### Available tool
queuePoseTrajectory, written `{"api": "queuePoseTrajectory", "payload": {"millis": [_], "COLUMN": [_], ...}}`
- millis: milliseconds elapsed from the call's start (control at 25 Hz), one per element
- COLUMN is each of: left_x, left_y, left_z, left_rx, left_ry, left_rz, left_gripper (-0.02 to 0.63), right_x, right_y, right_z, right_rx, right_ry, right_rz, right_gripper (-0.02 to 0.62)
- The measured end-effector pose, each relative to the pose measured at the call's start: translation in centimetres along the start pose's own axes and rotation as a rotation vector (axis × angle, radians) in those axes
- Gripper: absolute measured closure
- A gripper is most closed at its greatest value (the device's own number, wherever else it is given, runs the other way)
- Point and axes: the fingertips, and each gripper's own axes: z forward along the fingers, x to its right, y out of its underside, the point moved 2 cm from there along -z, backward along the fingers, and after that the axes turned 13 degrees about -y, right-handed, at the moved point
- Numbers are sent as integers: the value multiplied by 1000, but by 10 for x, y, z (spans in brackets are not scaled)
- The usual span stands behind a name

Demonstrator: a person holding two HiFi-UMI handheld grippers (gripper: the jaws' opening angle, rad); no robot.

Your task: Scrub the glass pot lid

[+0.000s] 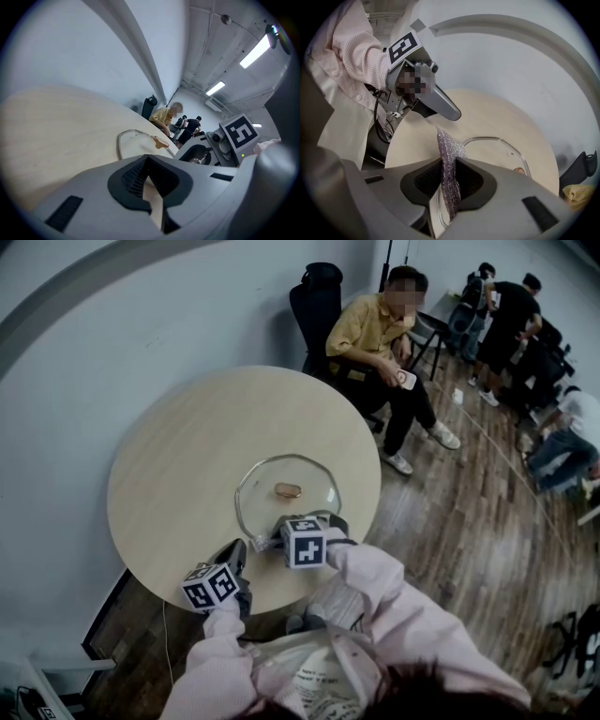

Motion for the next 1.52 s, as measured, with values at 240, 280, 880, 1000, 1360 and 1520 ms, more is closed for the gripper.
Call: {"api": "queuePoseTrajectory", "payload": {"millis": [240,280,880,1000,1360,1520], "left_x": [10,10,13,14,11,12], "left_y": [1,1,-2,-2,-7,-7], "left_z": [3,3,10,12,15,18], "left_rx": [-1,-2,11,10,35,45], "left_ry": [-2,-4,-13,-19,-70,-82], "left_rz": [-4,-4,-16,-13,-20,-27], "left_gripper": [607,607,607,607,607,607], "right_x": [-6,-7,-2,1,11,35], "right_y": [3,3,2,-2,5,-1], "right_z": [-4,-4,-20,-28,-47,-72], "right_rx": [2,4,82,148,261,443], "right_ry": [-32,-36,-68,-85,-114,-81], "right_rz": [-13,-15,35,62,143,214], "right_gripper": [508,508,508,508,508,508]}}
